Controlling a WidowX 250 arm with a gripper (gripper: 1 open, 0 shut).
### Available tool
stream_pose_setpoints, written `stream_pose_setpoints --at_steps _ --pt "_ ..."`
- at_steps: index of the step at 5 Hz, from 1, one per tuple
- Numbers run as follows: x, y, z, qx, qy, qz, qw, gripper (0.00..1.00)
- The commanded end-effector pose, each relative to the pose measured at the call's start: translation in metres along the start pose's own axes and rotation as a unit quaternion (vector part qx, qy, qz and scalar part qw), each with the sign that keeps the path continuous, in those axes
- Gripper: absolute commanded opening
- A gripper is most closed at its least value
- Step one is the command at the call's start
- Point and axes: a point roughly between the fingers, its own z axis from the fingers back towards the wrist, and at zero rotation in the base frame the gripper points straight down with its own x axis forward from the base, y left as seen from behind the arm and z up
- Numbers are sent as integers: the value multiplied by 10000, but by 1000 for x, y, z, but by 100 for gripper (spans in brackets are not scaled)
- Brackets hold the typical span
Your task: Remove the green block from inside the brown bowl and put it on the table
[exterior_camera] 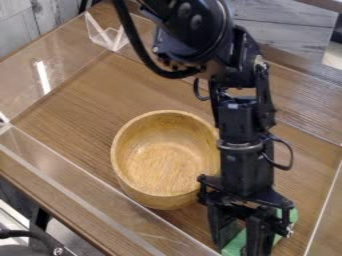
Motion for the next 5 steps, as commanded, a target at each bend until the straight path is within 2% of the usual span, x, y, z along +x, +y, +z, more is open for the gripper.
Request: stream_pose_setpoints --at_steps 1,5 --pt "5 -2 8 -30 -83 -47 10000 0" --pt "4 5 10 -77 220 -12 9997 0"
